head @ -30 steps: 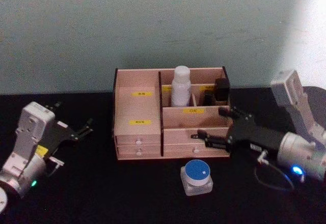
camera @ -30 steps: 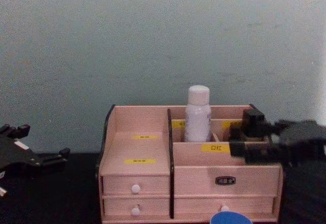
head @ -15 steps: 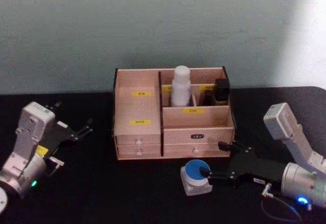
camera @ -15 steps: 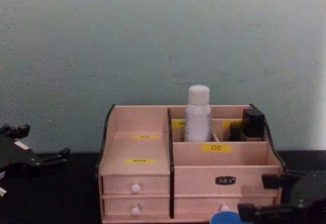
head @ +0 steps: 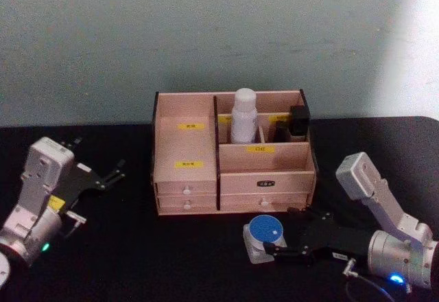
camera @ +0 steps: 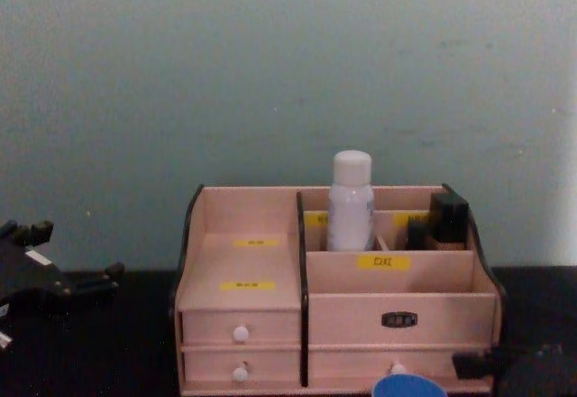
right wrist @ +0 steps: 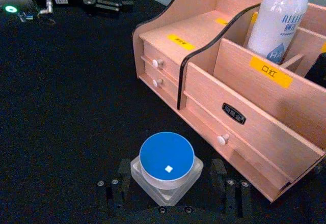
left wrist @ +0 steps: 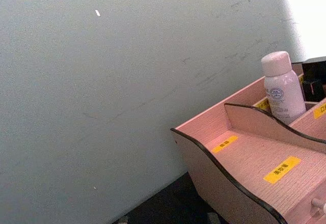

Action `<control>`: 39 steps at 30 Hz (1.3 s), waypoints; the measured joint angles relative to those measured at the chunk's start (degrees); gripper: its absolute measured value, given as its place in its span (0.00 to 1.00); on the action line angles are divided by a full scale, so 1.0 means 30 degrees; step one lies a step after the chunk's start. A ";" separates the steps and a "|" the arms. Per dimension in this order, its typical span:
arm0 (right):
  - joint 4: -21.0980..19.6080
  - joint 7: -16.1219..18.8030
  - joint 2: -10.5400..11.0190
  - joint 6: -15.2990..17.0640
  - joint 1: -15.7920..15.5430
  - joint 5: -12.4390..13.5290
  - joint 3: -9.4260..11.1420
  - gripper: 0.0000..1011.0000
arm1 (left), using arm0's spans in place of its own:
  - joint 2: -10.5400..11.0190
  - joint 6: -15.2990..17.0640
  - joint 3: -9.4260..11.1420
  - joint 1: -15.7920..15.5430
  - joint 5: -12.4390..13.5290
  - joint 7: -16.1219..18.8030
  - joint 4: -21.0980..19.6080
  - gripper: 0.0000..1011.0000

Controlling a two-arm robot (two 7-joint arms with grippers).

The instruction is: Pick up the facial cleanser and watermelon frost from the table and place them into the tiered storage box.

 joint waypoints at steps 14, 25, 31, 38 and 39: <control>0.0761 -0.0048 -0.0468 0.0030 0.0446 -0.0373 -0.0407 0.99 | 0.0000 0.0000 0.0000 -0.0001 -0.0001 0.0000 0.0001 0.99; 0.1334 0.0042 -0.0952 -0.0036 0.0889 -0.0552 -0.0636 0.99 | 0.0000 0.0000 0.0001 0.0000 0.0000 0.0000 0.0001 0.99; 0.1530 0.0121 -0.1089 -0.0050 0.1033 -0.0590 -0.0731 0.99 | 0.0000 0.0000 0.0001 0.0000 0.0000 0.0000 0.0001 0.99; 0.1669 0.0170 -0.1151 -0.0050 0.1114 -0.0629 -0.0792 0.99 | 0.0000 0.0000 0.0000 -0.0001 0.0000 0.0000 0.0001 0.99; 0.1669 0.0155 -0.1153 -0.0046 0.1119 -0.0655 -0.0796 0.99 | 0.0001 0.0000 0.0001 -0.0001 0.0000 0.0000 0.0000 0.99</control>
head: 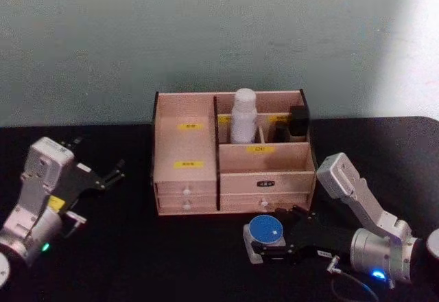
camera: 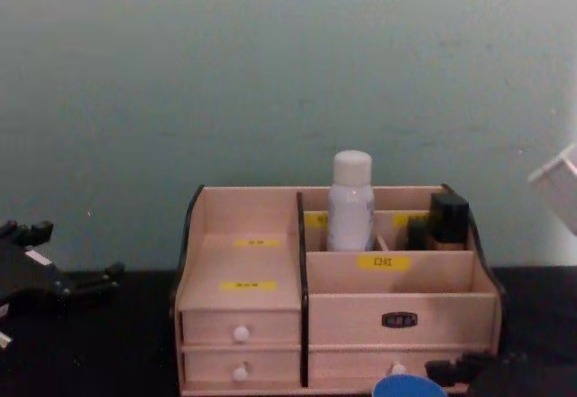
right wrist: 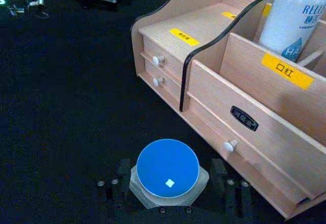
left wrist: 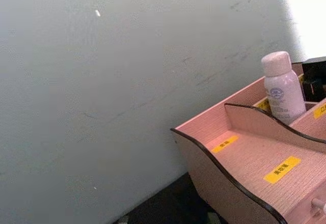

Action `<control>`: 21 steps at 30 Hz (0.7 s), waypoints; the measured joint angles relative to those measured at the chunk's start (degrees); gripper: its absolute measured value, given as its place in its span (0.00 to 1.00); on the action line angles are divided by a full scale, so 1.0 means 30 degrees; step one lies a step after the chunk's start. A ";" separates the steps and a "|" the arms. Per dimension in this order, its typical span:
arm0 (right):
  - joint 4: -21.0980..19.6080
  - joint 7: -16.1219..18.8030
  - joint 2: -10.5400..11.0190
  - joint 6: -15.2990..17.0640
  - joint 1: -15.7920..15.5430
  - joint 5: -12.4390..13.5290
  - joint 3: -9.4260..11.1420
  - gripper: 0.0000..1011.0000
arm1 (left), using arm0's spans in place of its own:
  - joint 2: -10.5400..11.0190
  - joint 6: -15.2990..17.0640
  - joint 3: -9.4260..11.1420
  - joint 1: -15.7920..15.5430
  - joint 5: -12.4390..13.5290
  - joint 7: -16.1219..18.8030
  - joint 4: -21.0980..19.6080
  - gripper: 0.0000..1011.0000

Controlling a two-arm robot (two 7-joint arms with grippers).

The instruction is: Pick up the facial cleanser and watermelon frost from the table and place them into the tiered storage box.

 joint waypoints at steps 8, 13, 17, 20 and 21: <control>-0.0027 -0.0062 0.0001 0.0012 -0.0002 -0.0056 -0.0001 0.99 | -0.0001 0.0000 0.0000 0.0001 0.0000 0.0000 0.0001 0.99; -0.0037 -0.0058 0.0000 0.0018 -0.0005 -0.0050 0.0001 0.99 | -0.0001 0.0001 0.0000 0.0001 0.0000 0.0000 0.0001 0.99; -0.0039 -0.0053 0.0000 0.0019 -0.0004 -0.0039 0.0006 0.99 | -0.0001 0.0000 0.0000 0.0001 0.0000 0.0000 0.0000 0.99; -0.0040 -0.0050 0.0000 0.0020 -0.0004 -0.0034 0.0011 0.98 | -0.0001 0.0000 -0.0001 0.0001 0.0000 0.0000 0.0001 0.99; -0.0039 -0.0049 0.0001 0.0020 -0.0005 -0.0033 0.0010 0.95 | -0.0001 0.0000 0.0000 0.0001 0.0000 0.0000 0.0001 0.99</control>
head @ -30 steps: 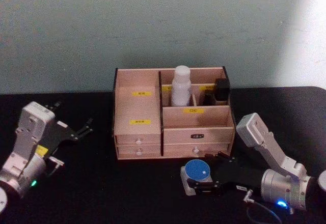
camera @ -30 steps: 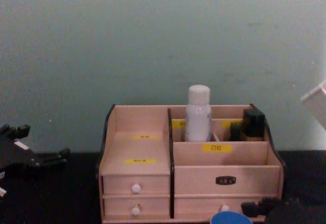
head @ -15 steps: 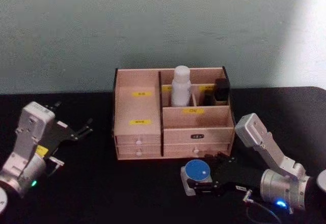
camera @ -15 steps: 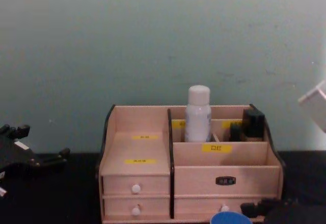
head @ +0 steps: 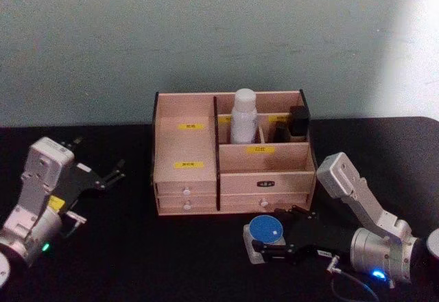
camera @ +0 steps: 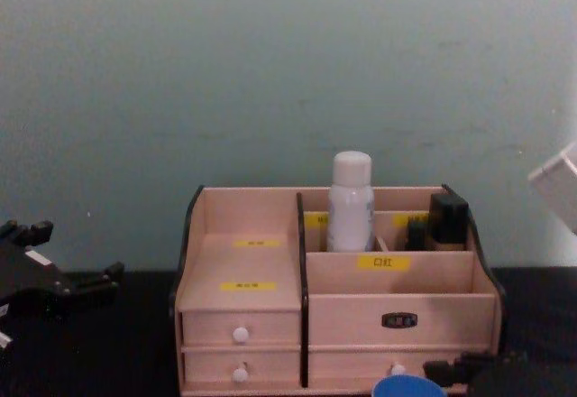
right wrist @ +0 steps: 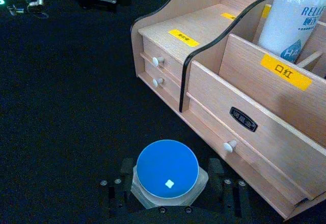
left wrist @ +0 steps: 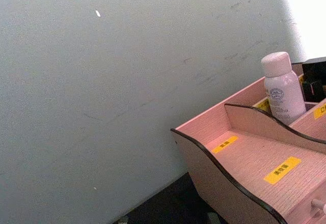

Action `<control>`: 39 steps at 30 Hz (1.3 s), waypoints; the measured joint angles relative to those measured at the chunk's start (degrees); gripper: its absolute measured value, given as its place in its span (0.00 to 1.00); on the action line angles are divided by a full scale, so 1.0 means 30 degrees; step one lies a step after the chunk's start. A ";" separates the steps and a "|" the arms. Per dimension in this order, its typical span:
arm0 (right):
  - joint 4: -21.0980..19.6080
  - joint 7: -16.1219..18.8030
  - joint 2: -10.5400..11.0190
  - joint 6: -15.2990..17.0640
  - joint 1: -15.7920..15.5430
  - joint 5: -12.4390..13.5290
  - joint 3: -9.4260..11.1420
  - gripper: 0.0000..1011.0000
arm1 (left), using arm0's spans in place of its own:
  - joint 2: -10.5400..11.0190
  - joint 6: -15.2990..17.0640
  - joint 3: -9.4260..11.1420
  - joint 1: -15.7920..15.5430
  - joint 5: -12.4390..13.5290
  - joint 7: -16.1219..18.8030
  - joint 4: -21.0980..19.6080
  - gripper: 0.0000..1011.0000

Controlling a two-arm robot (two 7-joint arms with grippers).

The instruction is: Pick up the facial cleanser and watermelon frost from the table and place them into the tiered storage box.

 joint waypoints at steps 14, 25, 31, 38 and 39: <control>0.0000 0.0021 -0.0001 0.0000 0.0001 0.0025 0.0001 0.70 | -0.0001 0.0000 0.0000 0.0000 -0.0001 0.0000 0.0000 0.99; -0.0001 0.0021 0.0000 -0.0004 0.0001 0.0033 0.0002 0.70 | 0.0000 0.0000 0.0000 0.0000 0.0000 0.0000 0.0000 0.99; 0.0000 0.0021 -0.0001 -0.0004 0.0001 0.0033 0.0002 0.70 | 0.0000 0.0000 0.0000 0.0000 0.0000 -0.0001 -0.0001 0.99; 0.0000 0.0022 0.0000 -0.0004 0.0001 0.0033 0.0001 0.70 | -0.0001 0.0000 0.0000 0.0001 0.0000 -0.0001 -0.0001 0.99; 0.0000 0.0021 -0.0001 -0.0003 0.0000 0.0032 0.0001 0.70 | 0.0000 0.0000 0.0000 0.0000 0.0000 -0.0001 -0.0001 0.99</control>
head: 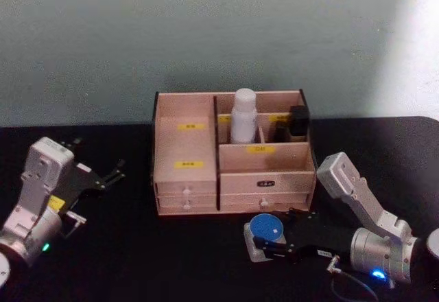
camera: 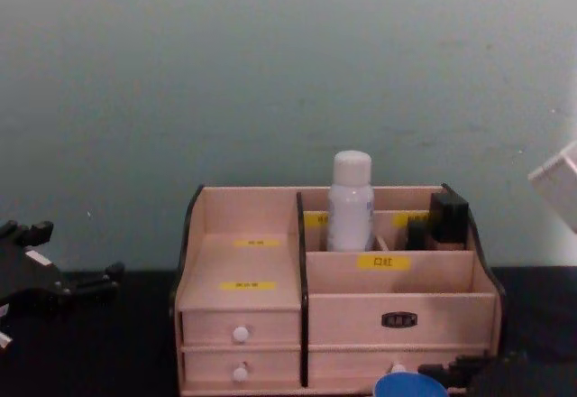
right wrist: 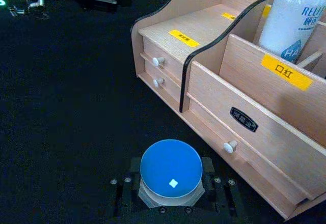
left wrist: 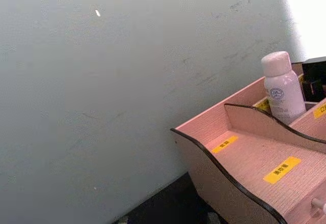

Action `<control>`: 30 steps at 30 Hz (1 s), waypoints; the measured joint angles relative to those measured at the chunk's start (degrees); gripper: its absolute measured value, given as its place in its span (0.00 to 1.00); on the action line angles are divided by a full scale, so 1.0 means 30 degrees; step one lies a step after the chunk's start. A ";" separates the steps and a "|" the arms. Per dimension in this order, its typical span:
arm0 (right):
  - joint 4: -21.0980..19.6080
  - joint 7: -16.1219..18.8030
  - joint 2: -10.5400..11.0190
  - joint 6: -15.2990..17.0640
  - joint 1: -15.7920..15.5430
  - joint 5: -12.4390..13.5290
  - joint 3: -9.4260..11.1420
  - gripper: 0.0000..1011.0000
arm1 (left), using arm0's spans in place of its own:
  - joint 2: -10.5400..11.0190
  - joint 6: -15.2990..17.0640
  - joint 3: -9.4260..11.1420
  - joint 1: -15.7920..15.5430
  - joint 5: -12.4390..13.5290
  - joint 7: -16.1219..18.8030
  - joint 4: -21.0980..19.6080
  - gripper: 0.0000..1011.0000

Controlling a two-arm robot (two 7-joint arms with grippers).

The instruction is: Pick up the facial cleanser and watermelon frost from the table and place them into the tiered storage box.

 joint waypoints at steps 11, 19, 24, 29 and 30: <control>-0.0246 0.0096 0.0025 -0.0080 -0.0100 0.0130 0.0075 0.70 | 0.0000 -0.0001 0.0001 -0.0001 0.0000 0.0000 0.0000 0.99; -0.1033 0.0088 0.0338 -0.0209 -0.0174 0.0354 0.0350 0.70 | 0.0000 0.0000 0.0000 0.0000 0.0000 0.0000 0.0001 0.99; -0.1593 0.0088 0.0540 -0.0210 -0.0220 0.0589 0.0557 0.70 | 0.0000 0.0000 -0.0001 0.0000 0.0000 0.0000 0.0000 0.99; -0.2215 0.0089 0.0748 -0.0182 -0.0237 0.0900 0.0789 0.70 | 0.0000 0.0000 0.0000 -0.0001 0.0000 0.0000 0.0000 0.99; -0.2411 0.0084 0.0806 -0.0161 -0.0233 0.0993 0.0853 0.70 | 0.0000 0.0000 -0.0001 -0.0001 0.0000 0.0000 0.0000 0.99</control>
